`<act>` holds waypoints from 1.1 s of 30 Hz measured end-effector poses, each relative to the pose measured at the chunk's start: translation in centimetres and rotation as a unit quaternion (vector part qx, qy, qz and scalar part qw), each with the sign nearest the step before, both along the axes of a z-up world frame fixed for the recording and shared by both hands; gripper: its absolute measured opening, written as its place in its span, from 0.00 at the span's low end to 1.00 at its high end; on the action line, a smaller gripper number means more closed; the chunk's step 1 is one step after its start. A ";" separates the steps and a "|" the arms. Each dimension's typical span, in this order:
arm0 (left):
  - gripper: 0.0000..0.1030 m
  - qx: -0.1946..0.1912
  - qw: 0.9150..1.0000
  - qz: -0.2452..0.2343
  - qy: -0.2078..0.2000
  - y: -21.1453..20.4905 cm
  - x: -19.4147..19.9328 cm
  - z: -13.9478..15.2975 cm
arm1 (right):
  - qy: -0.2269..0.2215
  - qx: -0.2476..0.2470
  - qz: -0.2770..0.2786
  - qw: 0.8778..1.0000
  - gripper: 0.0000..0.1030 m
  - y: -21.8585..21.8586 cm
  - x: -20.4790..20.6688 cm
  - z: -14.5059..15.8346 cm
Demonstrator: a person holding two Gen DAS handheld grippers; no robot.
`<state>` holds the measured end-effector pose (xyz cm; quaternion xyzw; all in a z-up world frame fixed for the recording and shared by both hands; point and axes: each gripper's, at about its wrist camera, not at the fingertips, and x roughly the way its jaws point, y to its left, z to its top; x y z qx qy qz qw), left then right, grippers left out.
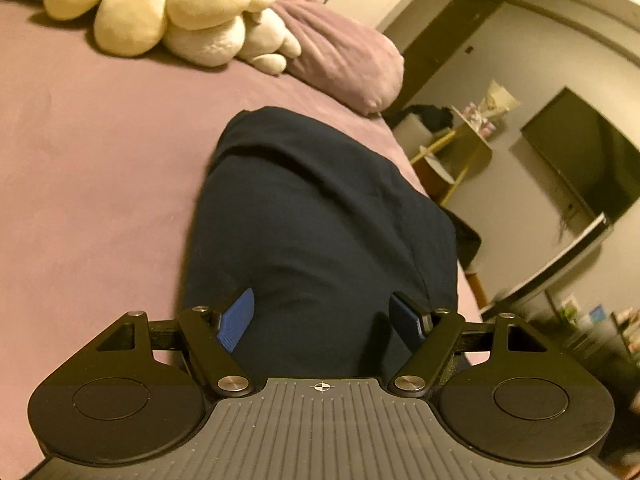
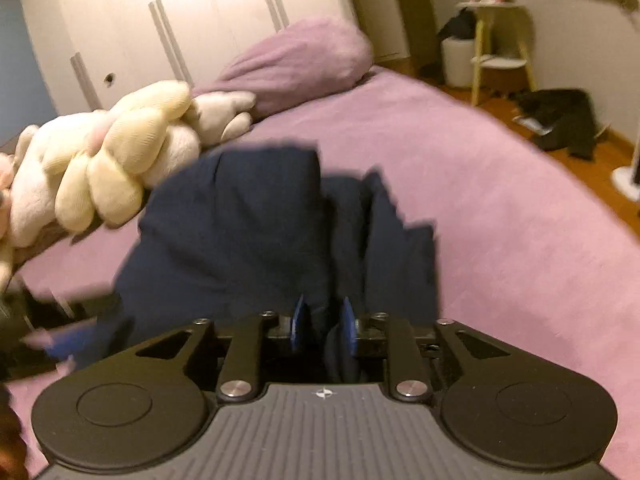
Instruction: Fold large clothes
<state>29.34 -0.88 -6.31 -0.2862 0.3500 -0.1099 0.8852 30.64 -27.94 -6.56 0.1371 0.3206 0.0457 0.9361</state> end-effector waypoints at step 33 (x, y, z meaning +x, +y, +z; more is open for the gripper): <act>1.00 0.151 0.982 0.110 0.025 -3.9 9.9 -5.0 | -0.087 -0.053 -0.003 0.995 0.23 4.1 8.1 -7.1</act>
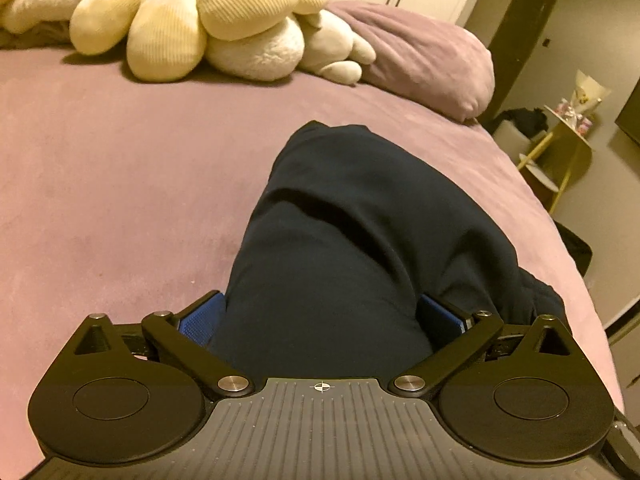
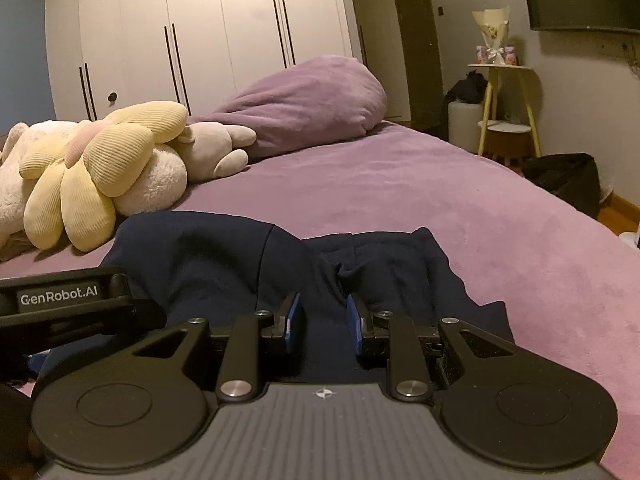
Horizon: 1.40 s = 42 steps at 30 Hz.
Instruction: Fold large clothes
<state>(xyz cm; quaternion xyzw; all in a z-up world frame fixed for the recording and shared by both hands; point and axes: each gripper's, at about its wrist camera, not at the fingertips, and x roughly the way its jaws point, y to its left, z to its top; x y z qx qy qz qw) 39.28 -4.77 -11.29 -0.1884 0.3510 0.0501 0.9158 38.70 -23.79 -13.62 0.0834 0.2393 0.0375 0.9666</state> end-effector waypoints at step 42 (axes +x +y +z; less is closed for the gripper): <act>1.00 -0.219 0.965 -0.140 0.027 9.3 -4.8 0.5 | 0.059 0.114 0.023 0.991 0.83 -10.7 -6.1 4.0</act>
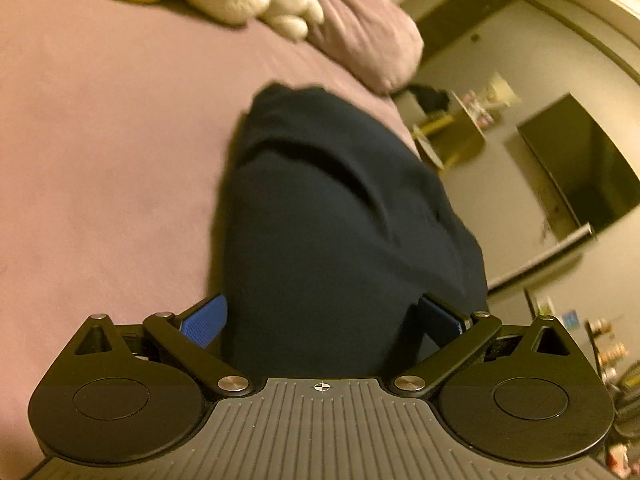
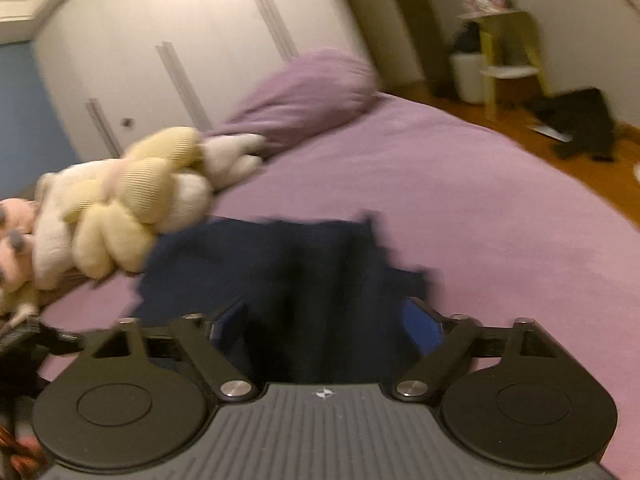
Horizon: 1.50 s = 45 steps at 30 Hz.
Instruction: Fold large clothes
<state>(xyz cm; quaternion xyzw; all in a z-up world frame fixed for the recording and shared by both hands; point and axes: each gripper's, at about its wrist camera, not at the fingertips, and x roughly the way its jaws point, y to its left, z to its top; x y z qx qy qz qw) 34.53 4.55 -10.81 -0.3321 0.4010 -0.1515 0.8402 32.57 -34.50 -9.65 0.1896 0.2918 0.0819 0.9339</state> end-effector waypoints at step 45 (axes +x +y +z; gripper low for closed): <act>0.93 0.085 0.990 0.105 -0.039 8.2 -16.8 4.3 | 0.100 0.163 0.102 0.976 0.71 8.4 -3.2 0.9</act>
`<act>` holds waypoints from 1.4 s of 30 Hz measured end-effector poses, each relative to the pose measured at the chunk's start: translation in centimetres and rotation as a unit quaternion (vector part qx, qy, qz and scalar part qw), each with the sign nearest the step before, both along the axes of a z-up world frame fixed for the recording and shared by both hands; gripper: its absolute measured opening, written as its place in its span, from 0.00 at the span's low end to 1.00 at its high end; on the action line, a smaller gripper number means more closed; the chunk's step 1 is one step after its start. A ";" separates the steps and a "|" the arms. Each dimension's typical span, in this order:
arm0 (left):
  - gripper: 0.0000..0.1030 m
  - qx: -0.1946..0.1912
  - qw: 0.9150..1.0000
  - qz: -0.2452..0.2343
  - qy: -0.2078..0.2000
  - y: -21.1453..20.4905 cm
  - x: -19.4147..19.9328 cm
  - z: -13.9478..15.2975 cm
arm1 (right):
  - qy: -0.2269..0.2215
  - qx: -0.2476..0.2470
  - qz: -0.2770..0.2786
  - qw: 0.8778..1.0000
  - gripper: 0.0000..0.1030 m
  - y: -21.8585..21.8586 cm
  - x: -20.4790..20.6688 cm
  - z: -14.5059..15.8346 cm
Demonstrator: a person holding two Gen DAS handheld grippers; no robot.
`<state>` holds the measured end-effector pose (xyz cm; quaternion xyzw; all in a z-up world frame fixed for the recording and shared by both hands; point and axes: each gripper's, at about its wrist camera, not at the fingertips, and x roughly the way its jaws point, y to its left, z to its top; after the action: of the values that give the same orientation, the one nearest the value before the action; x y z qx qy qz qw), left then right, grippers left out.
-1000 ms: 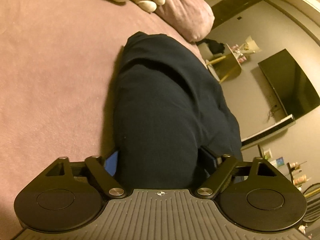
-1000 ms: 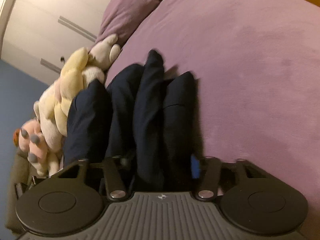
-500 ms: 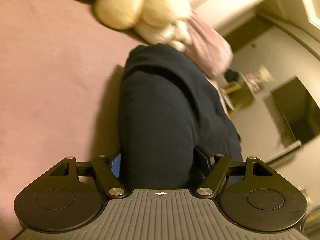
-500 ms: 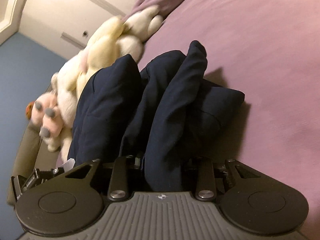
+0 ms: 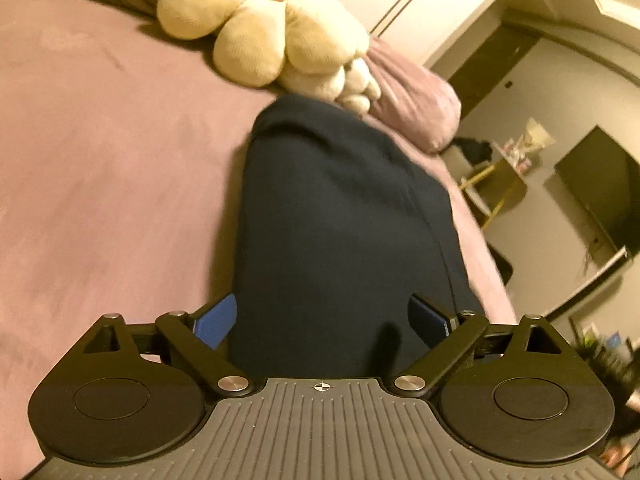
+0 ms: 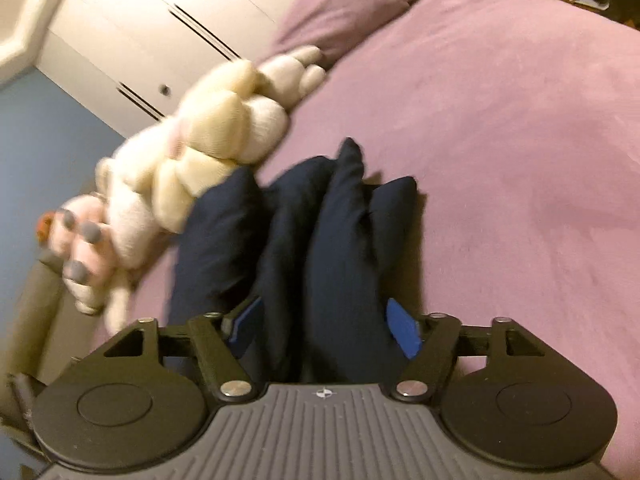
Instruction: Fold large clothes
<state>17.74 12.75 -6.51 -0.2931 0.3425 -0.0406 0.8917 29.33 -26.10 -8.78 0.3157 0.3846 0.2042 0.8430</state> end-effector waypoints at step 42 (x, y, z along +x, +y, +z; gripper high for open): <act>1.00 0.270 0.961 0.015 0.065 -7.1 -6.8 4.2 | 0.005 -0.327 0.034 0.944 0.95 10.4 -14.2 3.1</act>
<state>10.92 5.61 -2.30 -0.0485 0.3937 0.0859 0.9139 15.12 -15.70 -5.66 0.0103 0.4453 0.0941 0.8904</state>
